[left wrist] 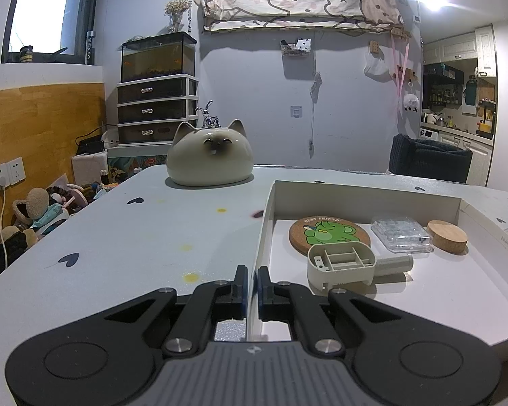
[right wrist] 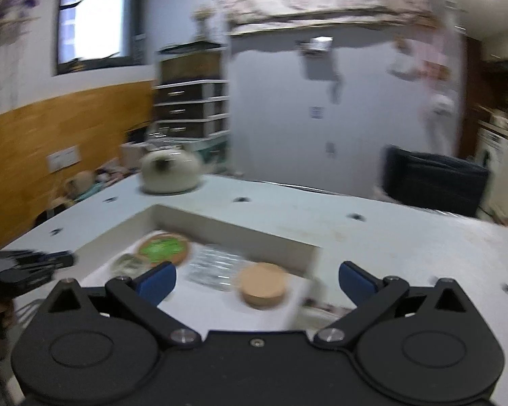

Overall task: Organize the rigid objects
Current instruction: 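Move the right gripper over the mint-green round container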

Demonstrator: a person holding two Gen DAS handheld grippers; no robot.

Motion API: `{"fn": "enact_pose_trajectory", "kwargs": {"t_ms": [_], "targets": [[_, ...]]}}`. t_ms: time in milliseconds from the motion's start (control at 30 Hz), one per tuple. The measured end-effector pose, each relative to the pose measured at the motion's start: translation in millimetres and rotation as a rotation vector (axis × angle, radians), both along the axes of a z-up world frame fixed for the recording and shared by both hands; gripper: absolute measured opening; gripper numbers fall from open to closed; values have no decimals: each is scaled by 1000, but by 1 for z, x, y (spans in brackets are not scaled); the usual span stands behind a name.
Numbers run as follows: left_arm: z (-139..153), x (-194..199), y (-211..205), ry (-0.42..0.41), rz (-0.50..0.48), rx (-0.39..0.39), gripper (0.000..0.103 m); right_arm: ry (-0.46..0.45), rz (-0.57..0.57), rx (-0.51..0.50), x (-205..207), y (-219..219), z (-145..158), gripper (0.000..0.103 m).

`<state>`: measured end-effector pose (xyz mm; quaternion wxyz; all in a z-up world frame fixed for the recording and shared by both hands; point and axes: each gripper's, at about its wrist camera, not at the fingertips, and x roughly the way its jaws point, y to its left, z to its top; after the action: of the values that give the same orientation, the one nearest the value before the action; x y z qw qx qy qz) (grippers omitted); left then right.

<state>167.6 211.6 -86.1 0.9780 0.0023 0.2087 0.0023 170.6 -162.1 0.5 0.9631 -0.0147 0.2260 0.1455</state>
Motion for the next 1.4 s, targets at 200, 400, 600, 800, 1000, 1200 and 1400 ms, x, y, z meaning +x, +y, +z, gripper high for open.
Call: {"fn": "enact_pose_trajectory", "kwargs": {"t_ms": [200, 400, 600, 800, 1000, 1200, 1400], "targets": [[0, 0, 0, 0, 0, 1, 5, 23, -199, 11, -13, -48, -15, 103], [0, 0, 0, 0, 0, 2, 5, 92, -389, 33, -30, -89, -44, 103], [0, 0, 0, 0, 1, 4, 5, 165, -499, 51, -52, -108, -75, 103], [0, 0, -1, 0, 1, 3, 5, 195, -517, 45, -70, -102, -96, 103], [0, 0, -1, 0, 0, 3, 5, 208, -498, 44, -78, -97, -111, 89], [0, 0, -1, 1, 1, 3, 5, 196, -492, -4, -76, -85, -116, 75], [0, 0, -1, 0, 1, 3, 5, 179, -495, -19, -79, -82, -114, 53]]}}
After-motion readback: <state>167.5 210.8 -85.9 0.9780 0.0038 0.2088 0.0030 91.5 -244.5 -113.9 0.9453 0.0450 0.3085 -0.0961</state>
